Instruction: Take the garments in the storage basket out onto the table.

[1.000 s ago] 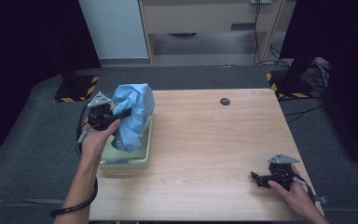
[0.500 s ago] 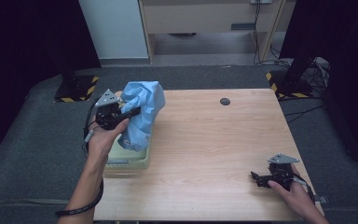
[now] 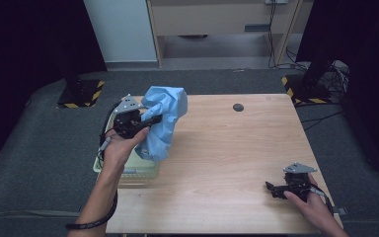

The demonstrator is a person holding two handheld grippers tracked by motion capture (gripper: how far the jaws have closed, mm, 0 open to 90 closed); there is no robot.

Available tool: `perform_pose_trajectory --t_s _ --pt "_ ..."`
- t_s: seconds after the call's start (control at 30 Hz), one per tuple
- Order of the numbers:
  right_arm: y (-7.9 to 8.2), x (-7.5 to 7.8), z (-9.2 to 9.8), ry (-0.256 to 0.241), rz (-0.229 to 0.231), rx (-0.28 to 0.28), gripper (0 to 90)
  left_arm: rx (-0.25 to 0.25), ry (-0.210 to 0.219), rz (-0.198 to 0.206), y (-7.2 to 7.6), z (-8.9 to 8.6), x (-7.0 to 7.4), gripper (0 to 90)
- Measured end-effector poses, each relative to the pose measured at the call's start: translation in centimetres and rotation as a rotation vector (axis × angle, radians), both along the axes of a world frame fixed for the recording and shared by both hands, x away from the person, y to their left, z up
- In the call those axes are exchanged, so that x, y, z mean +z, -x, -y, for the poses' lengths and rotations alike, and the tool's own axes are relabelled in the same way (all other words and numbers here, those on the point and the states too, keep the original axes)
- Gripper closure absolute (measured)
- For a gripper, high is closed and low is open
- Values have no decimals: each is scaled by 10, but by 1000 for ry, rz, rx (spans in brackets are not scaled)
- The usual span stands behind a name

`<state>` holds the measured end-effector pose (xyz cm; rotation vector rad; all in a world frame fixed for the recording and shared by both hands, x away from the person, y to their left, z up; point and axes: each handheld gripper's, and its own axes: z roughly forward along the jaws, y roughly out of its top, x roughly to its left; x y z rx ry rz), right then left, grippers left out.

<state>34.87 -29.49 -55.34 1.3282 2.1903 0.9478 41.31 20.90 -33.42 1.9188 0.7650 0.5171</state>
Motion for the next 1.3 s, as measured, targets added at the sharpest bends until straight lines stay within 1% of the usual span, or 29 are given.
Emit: perform_pose_trajectory --t_s 0.1,0.27,0.37,0.53,0.9,1.3 --pt "0 0 0 -1 0 0 6 -16 -6 2 2 7 1 814" --pt "0 0 0 0 0 1 6 -28 -13 -9 2 16 0 814" --pt "0 0 0 0 1 3 6 -45 -27 -6 6 22 0 814" --pt "0 0 0 -1 0 4 6 -61 -25 -22 7 32 -3 814" --pt "0 0 0 0 1 5 6 -110 -34 -38 10 56 -9 814" --pt "0 0 0 1 2 9 5 -140 -39 -55 12 71 -19 814"
